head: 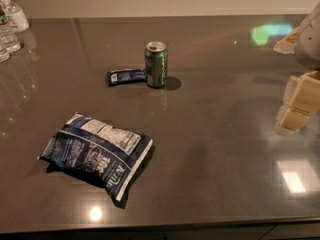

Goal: Pick blue chip bag

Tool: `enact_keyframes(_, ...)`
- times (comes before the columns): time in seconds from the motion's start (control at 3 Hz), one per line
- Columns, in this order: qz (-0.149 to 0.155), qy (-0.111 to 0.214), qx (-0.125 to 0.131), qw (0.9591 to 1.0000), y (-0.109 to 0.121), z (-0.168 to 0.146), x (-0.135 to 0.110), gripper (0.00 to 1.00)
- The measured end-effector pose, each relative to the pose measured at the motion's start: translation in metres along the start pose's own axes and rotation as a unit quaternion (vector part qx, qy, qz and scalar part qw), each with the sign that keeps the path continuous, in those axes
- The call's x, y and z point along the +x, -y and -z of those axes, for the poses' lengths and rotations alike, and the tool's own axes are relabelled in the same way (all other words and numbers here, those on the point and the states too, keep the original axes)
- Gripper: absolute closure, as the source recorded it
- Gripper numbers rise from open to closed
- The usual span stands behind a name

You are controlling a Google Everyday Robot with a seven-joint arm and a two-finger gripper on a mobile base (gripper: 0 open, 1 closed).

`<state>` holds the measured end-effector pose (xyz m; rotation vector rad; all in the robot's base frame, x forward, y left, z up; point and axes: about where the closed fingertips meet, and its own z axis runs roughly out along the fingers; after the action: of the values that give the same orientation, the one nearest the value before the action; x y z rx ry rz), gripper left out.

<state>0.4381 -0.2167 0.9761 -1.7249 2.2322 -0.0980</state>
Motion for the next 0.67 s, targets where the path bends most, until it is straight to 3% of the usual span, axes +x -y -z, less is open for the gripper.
enact_keyframes(0.67,-0.003,0.010,-0.004,0.9999,0.0027,0.0006,-0.0032,0.00)
